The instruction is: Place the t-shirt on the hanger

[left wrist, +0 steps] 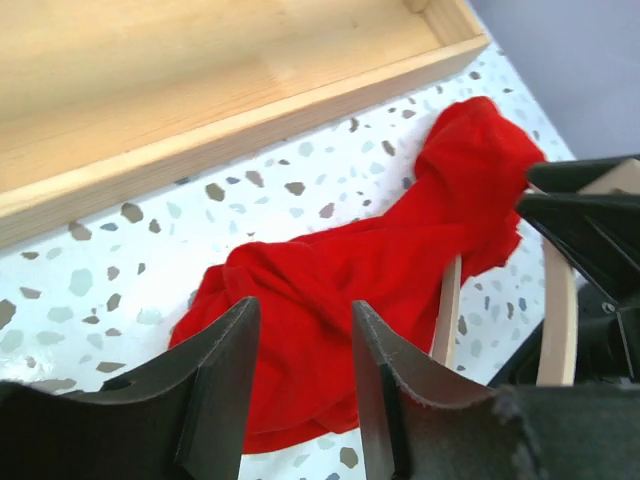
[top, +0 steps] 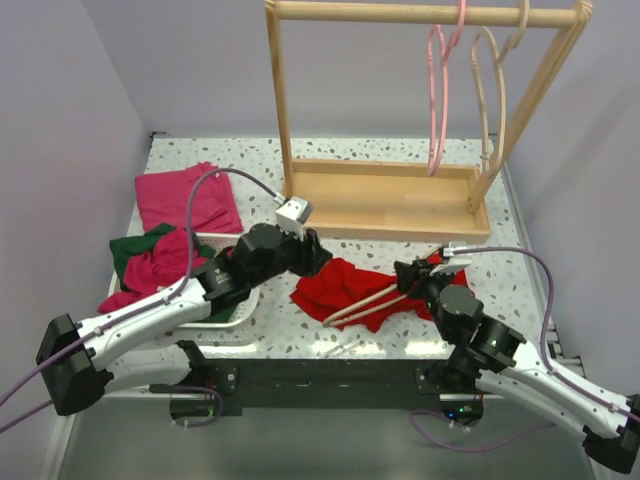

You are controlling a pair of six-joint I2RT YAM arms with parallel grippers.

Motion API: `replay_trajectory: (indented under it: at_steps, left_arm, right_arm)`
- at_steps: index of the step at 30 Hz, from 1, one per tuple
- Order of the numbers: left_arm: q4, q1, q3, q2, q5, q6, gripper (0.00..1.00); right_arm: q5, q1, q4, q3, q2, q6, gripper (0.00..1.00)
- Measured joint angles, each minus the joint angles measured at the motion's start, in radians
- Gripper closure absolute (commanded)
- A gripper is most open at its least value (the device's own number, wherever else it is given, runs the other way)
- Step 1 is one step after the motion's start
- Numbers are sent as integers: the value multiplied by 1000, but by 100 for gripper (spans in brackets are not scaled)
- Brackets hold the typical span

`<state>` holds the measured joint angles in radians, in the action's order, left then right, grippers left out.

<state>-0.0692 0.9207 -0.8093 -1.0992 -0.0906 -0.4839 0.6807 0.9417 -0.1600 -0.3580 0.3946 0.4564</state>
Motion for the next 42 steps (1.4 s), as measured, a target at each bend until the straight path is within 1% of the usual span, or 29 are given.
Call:
replay_trajectory:
  at_steps: [2, 6, 8, 11, 13, 18, 24, 28, 31, 32, 34, 35, 36, 37, 42]
  left_arm:
    - [-31, -58, -28, -38, 19, -6, 60]
    - [-71, -66, -126, -205, 97, -2, 66]
    - [-79, -63, -141, -271, 152, -1, 66]
    - [-106, -45, -155, -340, 207, 2, 64]
    - [-116, -27, -160, -363, 225, 1, 58]
    - [-121, 47, -161, -382, 233, 0, 51]
    - [-104, 92, -166, -441, 227, -3, 48]
    - [-102, 110, -185, -501, 199, -3, 48]
    - [-101, 116, -186, -515, 160, -3, 58]
    - [-97, 117, -186, -515, 150, -3, 68]
    - [-80, 117, -186, -515, 131, -5, 82]
    - [-73, 117, -186, -515, 119, -5, 93]
    - [-66, 117, -186, -515, 109, -3, 99]
    - [-60, 117, -186, -515, 100, 1, 100]
    - [-51, 117, -180, -502, 77, 1, 100]
  right_arm:
    - [-18, 0, -1, 2, -10, -9, 100]
    - [-45, 0, -4, 2, -11, -21, 100]
    - [-46, 0, -6, 2, -11, -23, 100]
    - [-47, 0, -9, 2, -11, -24, 100]
    - [-47, 0, -11, 1, -12, -24, 100]
    - [-44, 0, -23, -4, -15, -27, 100]
    - [-43, 0, -44, -13, -15, -30, 100]
    - [-40, 0, -57, -20, -13, -30, 100]
    - [-35, 0, -58, -23, -8, -30, 100]
    - [-33, 0, -60, -24, -8, -29, 100]
    - [-21, 0, -62, -27, -3, -26, 100]
    - [-16, 0, -63, -31, 1, -23, 100]
    - [-11, 0, -64, -33, 5, -22, 100]
    - [-5, 0, -66, -36, 10, -19, 100]
    - [49, 0, -100, -67, 38, 4, 100]
